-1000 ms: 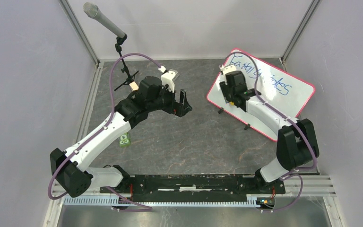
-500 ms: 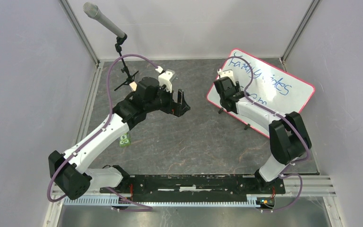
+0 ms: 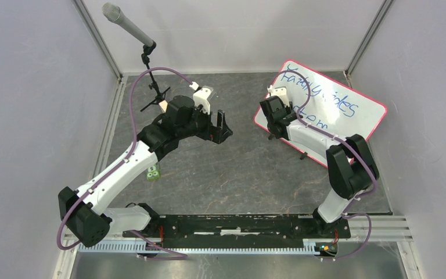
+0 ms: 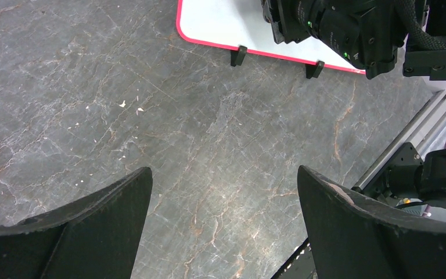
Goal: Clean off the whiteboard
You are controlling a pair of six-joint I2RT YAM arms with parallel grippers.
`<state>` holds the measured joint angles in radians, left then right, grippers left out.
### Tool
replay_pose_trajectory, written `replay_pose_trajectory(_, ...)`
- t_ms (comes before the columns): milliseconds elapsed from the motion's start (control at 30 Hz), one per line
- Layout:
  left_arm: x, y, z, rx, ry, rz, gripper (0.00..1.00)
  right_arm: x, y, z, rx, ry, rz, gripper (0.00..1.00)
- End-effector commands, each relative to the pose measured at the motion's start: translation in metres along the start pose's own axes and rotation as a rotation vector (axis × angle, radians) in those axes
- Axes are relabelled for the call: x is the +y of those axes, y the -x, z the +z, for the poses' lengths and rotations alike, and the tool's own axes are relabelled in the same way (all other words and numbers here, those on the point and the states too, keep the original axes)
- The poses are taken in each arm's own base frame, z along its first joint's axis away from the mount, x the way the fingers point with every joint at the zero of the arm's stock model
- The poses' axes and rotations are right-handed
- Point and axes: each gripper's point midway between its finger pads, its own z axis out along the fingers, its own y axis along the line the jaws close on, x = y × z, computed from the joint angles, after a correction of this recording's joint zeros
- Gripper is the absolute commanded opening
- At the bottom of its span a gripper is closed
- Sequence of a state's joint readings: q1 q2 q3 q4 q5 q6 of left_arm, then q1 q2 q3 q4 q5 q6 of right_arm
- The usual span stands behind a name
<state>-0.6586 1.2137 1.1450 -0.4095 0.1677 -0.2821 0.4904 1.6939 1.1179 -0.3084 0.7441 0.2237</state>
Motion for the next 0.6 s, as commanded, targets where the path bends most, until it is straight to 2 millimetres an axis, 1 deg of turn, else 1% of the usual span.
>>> replay_pose_trajectory(0,-0.0033,0.0144,-0.0067,-0.06,-0.013,0.026,1.0,-0.0041,0.0299,-0.0018,-0.069,-0.034,0.063,0.47)
replay_pose_trajectory(100,-0.0032,0.0147,-0.0071,-0.062,-0.014,0.026,1.0,-0.0007,0.0332,-0.0009,-0.074,-0.021,0.057,0.48)
replay_pose_trajectory(267,-0.0033,0.0143,-0.0073,-0.062,-0.014,0.026,1.0,-0.0013,0.0355,0.0014,-0.08,-0.038,0.052,0.46)
replay_pose_trajectory(400,-0.0024,0.0131,-0.0058,-0.058,-0.011,0.024,1.0,-0.001,0.0347,0.004,-0.075,-0.05,0.044,0.41)
replay_pose_trajectory(467,-0.0026,0.0131,-0.0054,-0.058,-0.012,0.024,1.0,-0.0016,0.0343,0.0051,-0.072,-0.055,0.043,0.4)
replay_pose_trajectory(533,-0.0029,0.0127,-0.0055,-0.056,-0.015,0.024,1.0,-0.0022,0.0334,0.0055,-0.069,-0.061,0.042,0.41)
replay_pose_trajectory(567,-0.0028,0.0129,-0.0057,-0.057,-0.013,0.024,1.0,-0.0024,0.0331,0.006,-0.069,-0.064,0.043,0.44)
